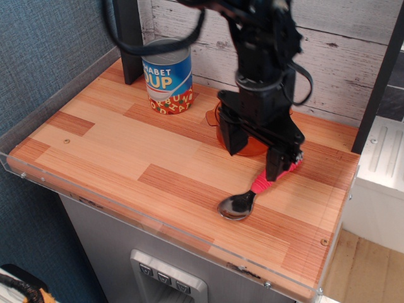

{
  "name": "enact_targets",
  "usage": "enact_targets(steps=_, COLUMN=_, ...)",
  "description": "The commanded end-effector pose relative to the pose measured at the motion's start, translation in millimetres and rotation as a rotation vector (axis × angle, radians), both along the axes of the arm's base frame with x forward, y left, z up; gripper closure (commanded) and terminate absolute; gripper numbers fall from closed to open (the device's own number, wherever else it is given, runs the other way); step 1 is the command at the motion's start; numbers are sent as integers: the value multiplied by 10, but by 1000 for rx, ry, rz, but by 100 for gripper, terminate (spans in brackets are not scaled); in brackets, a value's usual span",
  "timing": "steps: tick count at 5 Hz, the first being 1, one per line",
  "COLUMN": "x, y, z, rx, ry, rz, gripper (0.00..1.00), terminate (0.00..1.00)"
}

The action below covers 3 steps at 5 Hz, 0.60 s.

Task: Place the spoon in front of the can.

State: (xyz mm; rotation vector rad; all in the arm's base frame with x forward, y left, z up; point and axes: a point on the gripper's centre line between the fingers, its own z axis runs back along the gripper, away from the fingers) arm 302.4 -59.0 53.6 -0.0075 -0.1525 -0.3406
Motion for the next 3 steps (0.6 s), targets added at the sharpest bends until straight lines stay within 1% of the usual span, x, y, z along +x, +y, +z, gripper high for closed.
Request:
enact_targets(steps=1, x=78, y=-158, z=-103, rx=9, ry=-22, rz=-22, gripper=0, terminate=0)
enact_targets(steps=2, x=82, y=-191, z=-203, rx=18, ry=-23, rz=-25, gripper=0, terminate=0)
enact_targets(steps=3, x=97, y=-167, z=-322, rx=10, ry=-34, rz=-16, gripper=0, terminate=0)
